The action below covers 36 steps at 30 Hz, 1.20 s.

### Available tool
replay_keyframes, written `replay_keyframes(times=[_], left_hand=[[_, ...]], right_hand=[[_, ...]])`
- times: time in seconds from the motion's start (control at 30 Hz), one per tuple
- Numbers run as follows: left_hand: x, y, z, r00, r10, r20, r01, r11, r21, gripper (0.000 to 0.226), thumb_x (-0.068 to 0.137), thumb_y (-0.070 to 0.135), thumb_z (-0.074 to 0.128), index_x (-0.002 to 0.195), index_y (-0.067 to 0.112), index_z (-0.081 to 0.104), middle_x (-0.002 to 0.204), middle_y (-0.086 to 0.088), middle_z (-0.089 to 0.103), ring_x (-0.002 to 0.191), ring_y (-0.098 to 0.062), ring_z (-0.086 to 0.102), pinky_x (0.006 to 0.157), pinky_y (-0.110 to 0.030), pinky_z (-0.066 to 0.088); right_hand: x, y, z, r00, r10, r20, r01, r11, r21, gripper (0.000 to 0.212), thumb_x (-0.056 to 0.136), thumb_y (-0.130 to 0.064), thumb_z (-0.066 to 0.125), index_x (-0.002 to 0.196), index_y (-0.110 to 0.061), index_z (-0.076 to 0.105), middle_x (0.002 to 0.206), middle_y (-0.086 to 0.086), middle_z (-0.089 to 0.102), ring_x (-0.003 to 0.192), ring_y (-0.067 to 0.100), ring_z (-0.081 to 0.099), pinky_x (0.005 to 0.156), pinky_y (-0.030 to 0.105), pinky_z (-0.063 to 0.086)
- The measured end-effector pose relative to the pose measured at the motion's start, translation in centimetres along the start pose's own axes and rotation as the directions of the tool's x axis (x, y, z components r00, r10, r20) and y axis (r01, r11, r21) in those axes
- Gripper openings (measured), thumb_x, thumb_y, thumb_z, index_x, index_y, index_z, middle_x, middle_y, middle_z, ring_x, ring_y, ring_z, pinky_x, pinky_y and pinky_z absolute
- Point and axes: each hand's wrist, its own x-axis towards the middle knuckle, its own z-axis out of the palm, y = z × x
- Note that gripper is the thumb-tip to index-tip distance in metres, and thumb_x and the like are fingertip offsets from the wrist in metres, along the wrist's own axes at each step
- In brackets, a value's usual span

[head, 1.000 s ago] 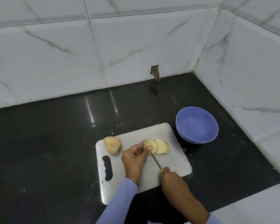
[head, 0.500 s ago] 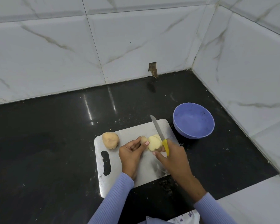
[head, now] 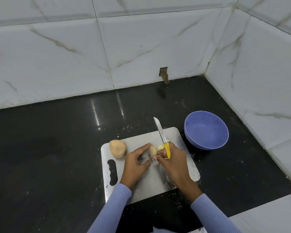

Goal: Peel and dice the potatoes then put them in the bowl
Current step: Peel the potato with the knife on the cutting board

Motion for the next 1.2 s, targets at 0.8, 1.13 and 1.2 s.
replay_keyframes(times=[0.8,1.13,1.2], left_hand=[[0.7,-0.2,1.8,0.979,0.069,-0.192,-0.063,0.997,0.036,0.052,0.057,0.004,0.088,0.103,0.021,0.069,0.108,0.009,0.066,0.101,-0.006,0.062,0.086,-0.023,0.051],[0.7,-0.2,2.0,0.977,0.06,-0.204,-0.057,0.998,0.021,0.052,0.055,0.004,0.088,0.105,0.009,0.073,0.108,0.008,0.067,0.101,-0.005,0.063,0.085,-0.021,0.052],[0.7,-0.2,2.1,0.977,0.055,-0.206,-0.053,0.998,0.018,0.052,0.055,0.004,0.088,0.105,0.01,0.073,0.108,0.008,0.067,0.101,-0.006,0.063,0.085,-0.022,0.052]], right_hand=[[-3.7,-0.6,-0.6,0.974,0.007,0.225,0.066,0.946,-0.318,0.025,0.103,-0.035,0.024,0.091,-0.018,0.04,0.062,-0.008,0.044,0.053,0.006,0.043,0.049,0.019,0.032],[-3.7,-0.8,0.0,0.978,0.059,0.199,0.027,0.913,-0.406,0.036,0.103,-0.034,0.021,0.11,-0.011,0.048,0.065,-0.01,0.041,0.055,0.003,0.039,0.047,0.017,0.031],[-3.7,-0.9,-0.1,0.979,0.061,0.193,0.024,0.913,-0.408,0.036,0.103,-0.035,0.021,0.109,-0.011,0.048,0.067,-0.008,0.044,0.057,0.005,0.043,0.048,0.019,0.031]])
